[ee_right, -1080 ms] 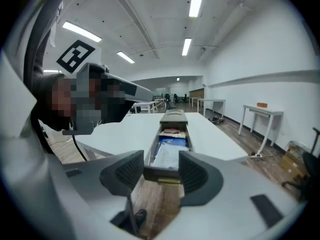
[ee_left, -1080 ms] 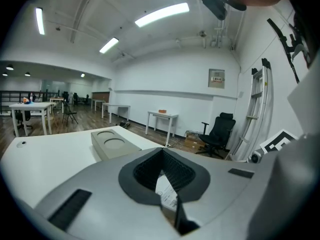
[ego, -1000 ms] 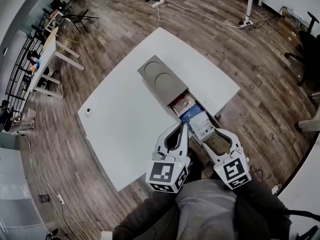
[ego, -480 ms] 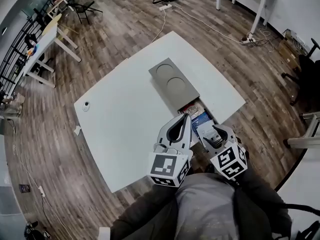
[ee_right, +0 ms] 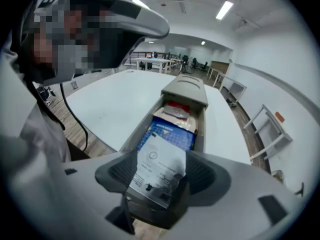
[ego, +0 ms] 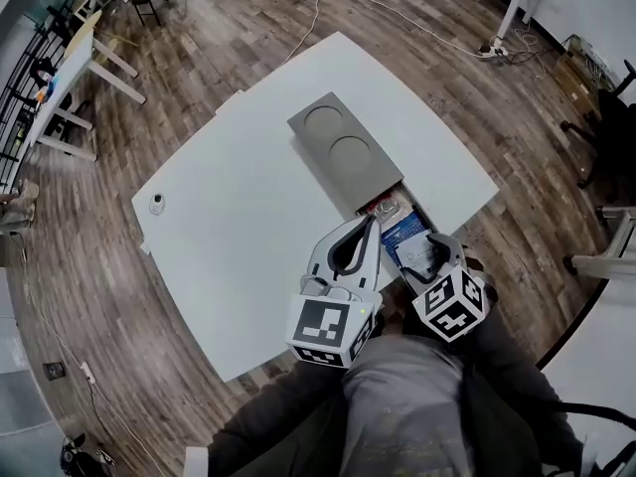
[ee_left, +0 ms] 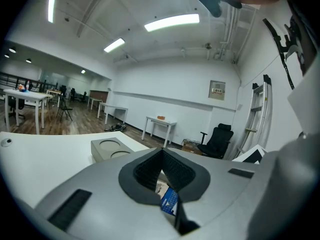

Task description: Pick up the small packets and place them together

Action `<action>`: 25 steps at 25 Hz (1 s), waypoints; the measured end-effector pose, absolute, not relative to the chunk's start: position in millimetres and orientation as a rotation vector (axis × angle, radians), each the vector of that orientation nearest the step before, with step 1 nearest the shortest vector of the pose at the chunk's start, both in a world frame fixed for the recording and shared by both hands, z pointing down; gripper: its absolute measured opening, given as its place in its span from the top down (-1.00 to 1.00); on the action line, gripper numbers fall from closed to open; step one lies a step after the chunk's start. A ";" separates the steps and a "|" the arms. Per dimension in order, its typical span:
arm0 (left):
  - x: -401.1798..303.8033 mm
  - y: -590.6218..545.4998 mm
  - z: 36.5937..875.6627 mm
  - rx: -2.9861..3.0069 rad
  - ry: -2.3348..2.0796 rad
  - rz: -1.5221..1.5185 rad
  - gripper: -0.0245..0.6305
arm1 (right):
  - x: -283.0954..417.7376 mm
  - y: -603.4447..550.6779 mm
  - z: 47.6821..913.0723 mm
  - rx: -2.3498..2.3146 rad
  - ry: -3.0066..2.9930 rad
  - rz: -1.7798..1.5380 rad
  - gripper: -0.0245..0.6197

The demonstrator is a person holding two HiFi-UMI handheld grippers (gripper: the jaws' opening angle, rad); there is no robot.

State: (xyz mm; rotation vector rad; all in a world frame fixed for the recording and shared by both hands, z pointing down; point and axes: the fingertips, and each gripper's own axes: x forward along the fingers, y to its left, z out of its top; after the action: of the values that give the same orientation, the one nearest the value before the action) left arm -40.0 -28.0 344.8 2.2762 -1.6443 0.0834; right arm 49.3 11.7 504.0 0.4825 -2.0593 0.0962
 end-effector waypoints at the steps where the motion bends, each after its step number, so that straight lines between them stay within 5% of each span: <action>1: -40.1 -31.3 346.9 2.269 -1.647 0.094 0.92 | 49.0 10.5 509.3 0.455 -2.037 0.079 0.02; 8: -42.3 -45.3 355.1 2.227 -1.659 0.124 0.92 | 48.1 9.9 521.6 0.304 -1.903 0.005 0.09; 10: -43.6 -47.8 358.2 2.215 -1.656 0.123 0.92 | 49.8 4.2 519.4 0.313 -1.895 -0.024 0.28; 12: -42.7 -48.4 361.1 2.210 -1.644 0.122 0.92 | 51.8 -1.7 517.7 0.330 -1.888 -0.059 0.71; 14: -42.4 -49.5 362.7 2.216 -1.634 0.119 0.92 | 52.3 -4.7 517.8 0.341 -1.891 -0.064 0.86; 25: -51.2 -45.7 338.3 2.297 -1.637 0.055 0.92 | 28.6 -15.2 451.6 0.519 -2.084 -0.066 0.90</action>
State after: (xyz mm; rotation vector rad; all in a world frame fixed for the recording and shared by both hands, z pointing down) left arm -51.2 -45.7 338.3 2.2973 -1.6374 0.0545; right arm 28.6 -15.2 451.6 0.5190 -2.0838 -0.0657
